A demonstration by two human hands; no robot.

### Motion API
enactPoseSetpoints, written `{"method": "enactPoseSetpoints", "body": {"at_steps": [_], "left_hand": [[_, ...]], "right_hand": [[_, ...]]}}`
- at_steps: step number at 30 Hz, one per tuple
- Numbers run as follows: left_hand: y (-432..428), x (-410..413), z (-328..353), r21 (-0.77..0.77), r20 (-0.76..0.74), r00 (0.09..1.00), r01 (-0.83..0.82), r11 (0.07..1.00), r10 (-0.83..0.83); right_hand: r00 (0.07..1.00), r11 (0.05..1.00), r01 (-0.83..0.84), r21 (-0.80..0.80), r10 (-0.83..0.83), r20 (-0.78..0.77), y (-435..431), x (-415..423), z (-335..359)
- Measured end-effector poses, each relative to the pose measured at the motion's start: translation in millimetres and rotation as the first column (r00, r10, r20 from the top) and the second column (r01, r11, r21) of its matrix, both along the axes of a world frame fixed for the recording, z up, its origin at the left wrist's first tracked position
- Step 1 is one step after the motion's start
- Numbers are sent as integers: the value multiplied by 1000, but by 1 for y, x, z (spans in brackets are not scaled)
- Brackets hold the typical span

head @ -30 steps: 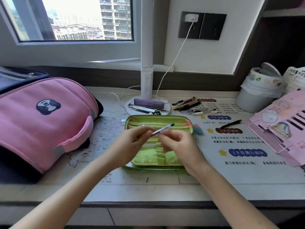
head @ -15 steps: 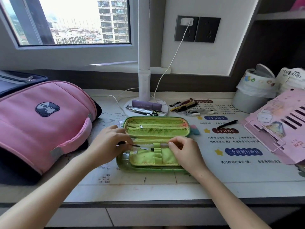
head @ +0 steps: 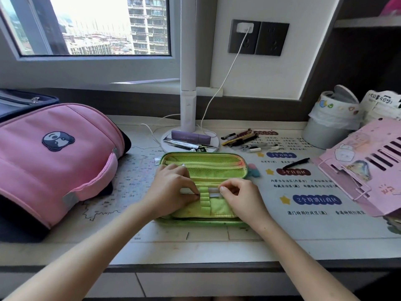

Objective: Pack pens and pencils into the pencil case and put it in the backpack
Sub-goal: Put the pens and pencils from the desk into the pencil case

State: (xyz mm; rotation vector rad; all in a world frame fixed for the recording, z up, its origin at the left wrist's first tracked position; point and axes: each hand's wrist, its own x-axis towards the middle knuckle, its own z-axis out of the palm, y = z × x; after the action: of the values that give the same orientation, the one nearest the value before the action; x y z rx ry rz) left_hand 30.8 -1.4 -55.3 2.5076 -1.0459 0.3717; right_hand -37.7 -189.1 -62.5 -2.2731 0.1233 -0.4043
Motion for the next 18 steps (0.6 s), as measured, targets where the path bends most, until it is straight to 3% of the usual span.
{"method": "enactPoseSetpoints", "body": {"at_steps": [3,7,9,11,13,18], "left_hand": [[8,5,2,-32,-70,998,-4,999,2],[21,16,13,-179,-137,990,-62,982,38],[26,24,20,-271,-160,986,-82,959,39],[28,34,27,-339,-176,984,-96,936,38],[29,40,33,-397,-212,976,-127,909,44],[31,56,34,-432,-288,956,-182,883,56]], "right_hand": [[1000,999,-4,-48,5,17,-12,8,21],[969,934,210,-288,-161,185,-39,66,46],[969,848,245,-471,-199,146,-52,109,47],[984,763,162,-626,-170,48,-60,149,40],[989,617,32,-786,-133,-64,-62,177,32],[987,365,-86,-927,-96,-129,-54,207,24]]}}
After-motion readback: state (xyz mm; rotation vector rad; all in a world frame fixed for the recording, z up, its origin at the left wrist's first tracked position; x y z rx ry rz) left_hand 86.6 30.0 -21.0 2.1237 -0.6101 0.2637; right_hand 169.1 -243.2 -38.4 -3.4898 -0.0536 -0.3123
